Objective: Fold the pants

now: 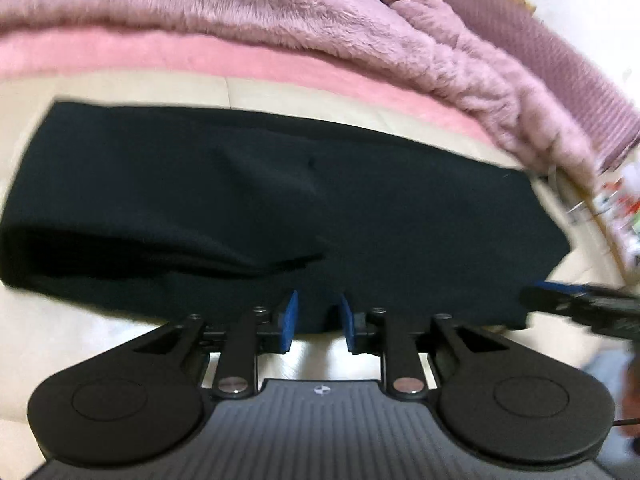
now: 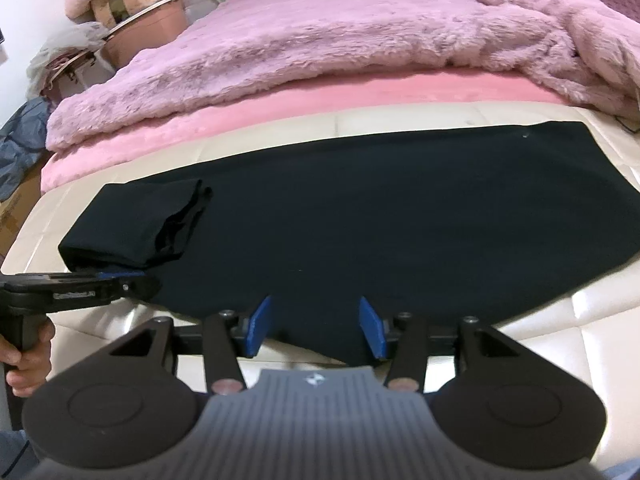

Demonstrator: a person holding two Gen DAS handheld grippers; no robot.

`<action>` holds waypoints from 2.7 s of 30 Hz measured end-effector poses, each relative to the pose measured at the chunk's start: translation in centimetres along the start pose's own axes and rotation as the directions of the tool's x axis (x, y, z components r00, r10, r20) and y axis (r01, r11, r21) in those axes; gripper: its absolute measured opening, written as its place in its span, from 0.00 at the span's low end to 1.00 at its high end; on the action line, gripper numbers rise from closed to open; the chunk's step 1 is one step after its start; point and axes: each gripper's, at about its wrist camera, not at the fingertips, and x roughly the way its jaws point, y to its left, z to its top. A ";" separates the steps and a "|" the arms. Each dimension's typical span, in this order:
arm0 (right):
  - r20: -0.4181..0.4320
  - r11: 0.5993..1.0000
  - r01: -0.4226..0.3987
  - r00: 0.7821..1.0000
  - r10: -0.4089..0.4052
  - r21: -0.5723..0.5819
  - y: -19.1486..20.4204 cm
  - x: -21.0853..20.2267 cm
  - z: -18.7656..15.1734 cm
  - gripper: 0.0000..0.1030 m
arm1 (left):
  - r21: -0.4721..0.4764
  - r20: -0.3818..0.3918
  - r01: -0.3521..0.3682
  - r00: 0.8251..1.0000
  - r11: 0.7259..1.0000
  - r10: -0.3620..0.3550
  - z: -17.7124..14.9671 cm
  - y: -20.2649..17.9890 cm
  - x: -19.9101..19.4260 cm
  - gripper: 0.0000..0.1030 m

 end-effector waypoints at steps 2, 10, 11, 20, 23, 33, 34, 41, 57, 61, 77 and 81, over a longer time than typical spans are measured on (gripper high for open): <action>-0.004 1.000 -0.015 1.000 0.015 0.002 0.3 0.4 0.1 0.45 | -0.042 0.003 0.047 0.999 0.998 -0.047 0.1 0.7 -0.8 0.27; -0.015 0.990 -0.138 0.990 0.138 -0.001 3.1 2.9 1.6 0.43 | -0.098 0.118 0.009 0.993 0.995 0.003 2.2 2.6 -4.6 0.27; -0.018 0.987 -0.159 0.987 0.159 -0.002 3.5 3.4 1.8 0.43 | -0.100 0.130 -0.021 0.991 0.995 0.034 2.7 2.9 -4.7 0.27; -0.054 0.954 -0.296 0.955 0.293 -0.051 8.1 8.6 4.6 0.21 | -0.010 0.088 -0.054 0.995 0.998 0.055 4.3 2.8 -2.7 0.26; -0.065 0.950 -0.299 0.953 0.295 -0.086 9.1 10.3 5.4 0.14 | 0.047 0.047 -0.035 0.998 0.998 0.032 4.3 1.9 -1.8 0.26; -0.091 0.957 -0.279 0.958 0.272 -0.079 7.7 12.6 5.4 0.09 | 0.245 -0.021 -0.113 0.992 0.963 0.122 3.2 -1.4 2.0 0.52; -0.090 0.956 -0.283 0.957 0.276 -0.078 7.5 12.5 5.3 0.09 | 0.261 -0.017 -0.127 0.991 0.957 0.136 3.2 -1.6 2.2 0.52; -0.075 0.937 -0.322 0.946 0.315 -0.132 7.6 11.8 5.1 0.12 | 0.200 -0.026 -0.092 0.995 0.976 0.099 4.0 -0.2 1.1 0.08; -0.068 0.922 -0.346 0.938 0.340 -0.172 7.4 10.9 6.1 0.19 | 0.076 -0.050 0.078 0.996 0.994 -0.074 6.1 2.1 -0.5 0.06; -0.071 0.916 -0.357 0.934 0.349 -0.185 7.4 10.9 6.2 0.24 | 0.088 -0.049 0.055 0.997 0.995 -0.051 6.2 2.2 -0.4 0.06; -0.168 0.881 -0.451 0.888 0.428 -0.141 9.1 14.9 6.5 0.05 | 0.094 0.036 0.038 0.999 0.995 -0.041 6.6 2.3 -1.8 0.00; -0.168 0.861 -0.504 0.857 0.488 -0.072 8.4 13.9 6.6 0.00 | 0.079 0.047 0.039 0.998 0.996 -0.043 6.9 2.5 -2.0 0.00</action>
